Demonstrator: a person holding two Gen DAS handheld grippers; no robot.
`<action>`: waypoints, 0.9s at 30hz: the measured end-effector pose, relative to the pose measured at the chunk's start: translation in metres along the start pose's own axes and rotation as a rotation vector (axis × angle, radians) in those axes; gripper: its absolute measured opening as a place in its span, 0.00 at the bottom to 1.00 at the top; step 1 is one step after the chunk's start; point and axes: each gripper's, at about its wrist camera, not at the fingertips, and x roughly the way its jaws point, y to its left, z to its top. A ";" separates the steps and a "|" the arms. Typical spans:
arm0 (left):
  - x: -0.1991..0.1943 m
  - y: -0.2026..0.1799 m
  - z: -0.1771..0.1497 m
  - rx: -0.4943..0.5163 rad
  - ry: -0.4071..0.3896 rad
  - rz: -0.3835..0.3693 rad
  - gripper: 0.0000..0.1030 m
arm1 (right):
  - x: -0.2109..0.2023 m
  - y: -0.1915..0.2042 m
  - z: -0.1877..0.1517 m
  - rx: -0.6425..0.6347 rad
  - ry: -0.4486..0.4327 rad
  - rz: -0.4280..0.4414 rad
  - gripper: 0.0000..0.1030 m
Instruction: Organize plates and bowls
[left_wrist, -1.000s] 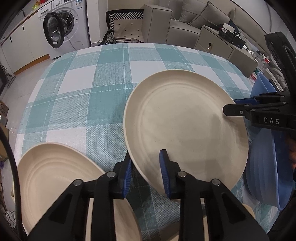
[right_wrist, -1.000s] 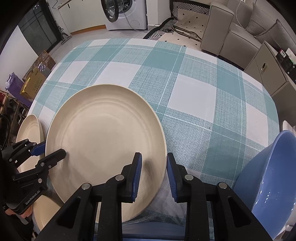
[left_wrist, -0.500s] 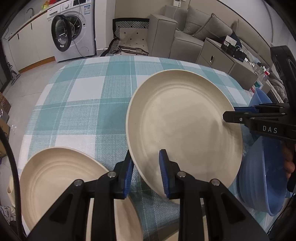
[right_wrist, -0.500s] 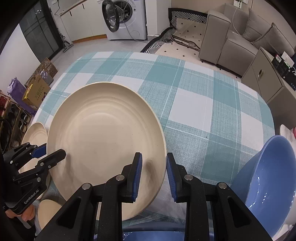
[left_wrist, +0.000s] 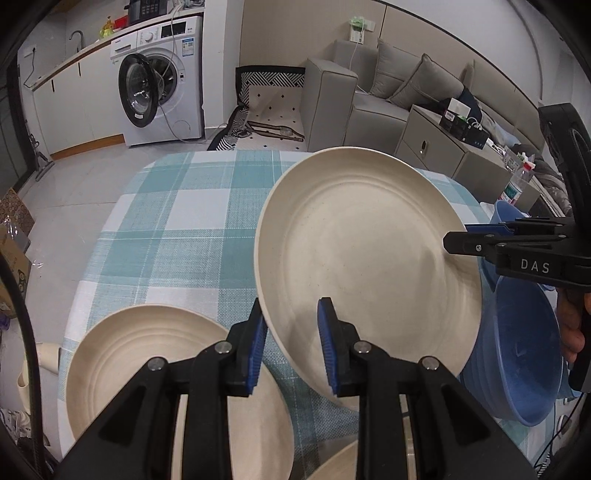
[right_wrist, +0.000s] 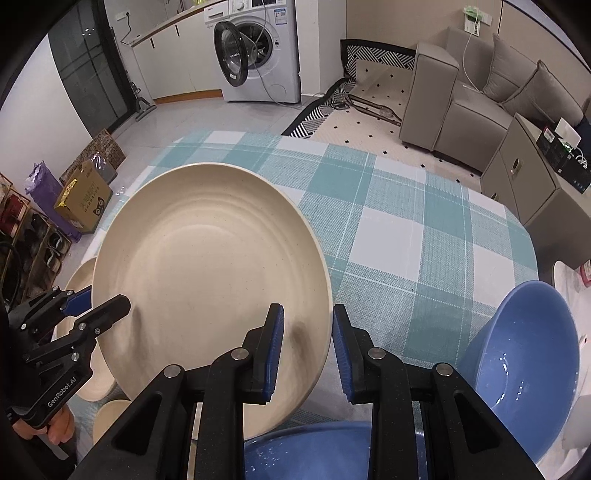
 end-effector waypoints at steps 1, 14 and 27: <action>-0.003 0.001 0.000 -0.001 -0.006 0.002 0.25 | -0.004 0.002 0.000 -0.001 -0.007 0.003 0.26; -0.049 0.014 -0.015 -0.037 -0.097 0.015 0.25 | -0.052 0.029 -0.017 -0.028 -0.099 0.037 0.26; -0.088 0.007 -0.040 -0.028 -0.152 0.020 0.25 | -0.098 0.042 -0.061 -0.018 -0.174 0.063 0.26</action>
